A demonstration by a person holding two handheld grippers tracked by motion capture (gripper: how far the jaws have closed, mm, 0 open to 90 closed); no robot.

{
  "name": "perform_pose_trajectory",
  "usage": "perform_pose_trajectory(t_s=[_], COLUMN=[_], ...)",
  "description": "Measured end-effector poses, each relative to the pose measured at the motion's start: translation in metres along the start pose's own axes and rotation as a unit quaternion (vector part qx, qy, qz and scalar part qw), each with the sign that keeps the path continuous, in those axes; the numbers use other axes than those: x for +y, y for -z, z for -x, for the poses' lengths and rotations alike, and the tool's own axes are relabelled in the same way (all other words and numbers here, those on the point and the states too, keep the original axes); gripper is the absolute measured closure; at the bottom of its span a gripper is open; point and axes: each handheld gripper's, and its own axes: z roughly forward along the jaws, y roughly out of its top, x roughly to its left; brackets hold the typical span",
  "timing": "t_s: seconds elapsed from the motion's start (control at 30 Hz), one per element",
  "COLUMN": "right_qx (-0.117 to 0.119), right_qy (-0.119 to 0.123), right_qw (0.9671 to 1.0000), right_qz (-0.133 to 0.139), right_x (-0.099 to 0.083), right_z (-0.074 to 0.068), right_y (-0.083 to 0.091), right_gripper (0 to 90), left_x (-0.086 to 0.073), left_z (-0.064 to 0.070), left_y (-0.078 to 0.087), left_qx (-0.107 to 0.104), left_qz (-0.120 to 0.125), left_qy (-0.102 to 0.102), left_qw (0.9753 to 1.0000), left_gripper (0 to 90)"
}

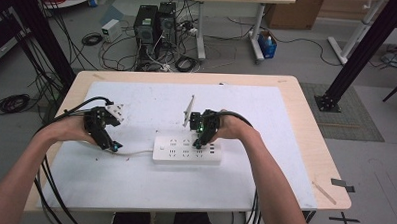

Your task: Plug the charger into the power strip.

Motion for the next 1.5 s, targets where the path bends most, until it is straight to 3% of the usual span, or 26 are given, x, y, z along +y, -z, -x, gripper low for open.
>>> perform_pose_trajectory(t_s=[0.17, 0.27, 0.57, 0.63, 0.7, 0.73, 1.0, 1.23, 1.27, 1.3, 1.33, 1.4, 1.5], right_qx=[0.004, -0.005, 0.001, -0.002, -0.001, -0.004, -0.046, -0.08, -0.099, -0.11, -0.11, -0.127, -0.129], right_qy=[-0.005, -0.001, -0.01, -0.01, -0.018, -0.026, -0.046, -0.073, -0.079, -0.084, -0.084, -0.098, -0.108], right_qw=[0.9999, 1.0, 0.9996, 0.9997, 0.9995, 0.9993, 0.9978, 0.9941, 0.992, 0.9904, 0.9904, 0.9869, 0.9855], right_qz=[0.01, -0.003, 0.026, 0.022, 0.026, 0.026, 0.014, 0.003, -0.002, -0.006, -0.006, -0.017, -0.022], right_x=[-0.004, -0.001, -0.007, -0.006, -0.004, -0.003, -0.014, -0.027, -0.032, -0.036, -0.036, -0.046, -0.053], right_z=[0.002, -0.002, 0.001, 0.0, -0.002, -0.001, -0.013, -0.023, -0.025, -0.027, -0.027, -0.03, -0.031], right_y=[-0.003, -0.003, -0.002, -0.002, 0.001, 0.003, 0.03, 0.059, 0.068, 0.073, 0.073, 0.083, 0.088], right_gripper=[62.7, 62.7, 62.0, 61.8, 48.5, 41.8, 24.3, 19.3, 11.7, 11.7, 11.7, 11.7, 11.7], left_x=[-0.001, 0.0, -0.006, -0.007, -0.008, -0.008, -0.006, -0.003, -0.002, -0.002, -0.002, -0.002, -0.002], left_z=[0.0, -0.001, 0.0, 0.0, -0.001, -0.002, -0.002, -0.003, -0.004, -0.004, -0.004, -0.004, -0.005], left_y=[0.005, 0.01, 0.013, 0.012, 0.013, 0.013, 0.011, 0.014, 0.014, 0.015, 0.015, 0.016, 0.015], left_qx=[0.001, 0.007, 0.009, 0.01, 0.009, 0.008, -0.002, -0.006, -0.007, -0.006, -0.006, -0.007, -0.006], left_qz=[-0.005, -0.001, 0.007, 0.01, 0.011, 0.008, -0.002, -0.006, -0.009, -0.01, -0.01, -0.01, -0.013], left_qy=[-0.002, -0.003, 0.0, 0.006, 0.006, 0.004, -0.001, -0.007, -0.01, -0.011, -0.011, -0.012, -0.011], left_qw=[1.0, 1.0, 0.9999, 0.9999, 0.9999, 0.9999, 1.0, 0.9999, 0.9999, 0.9999, 0.9999, 0.9999, 0.9998], left_gripper=[14.5, 14.5, 14.5, 14.5, 14.6, 14.5, 14.5, 14.5, 14.5, 14.5, 14.5, 14.5, 14.5])
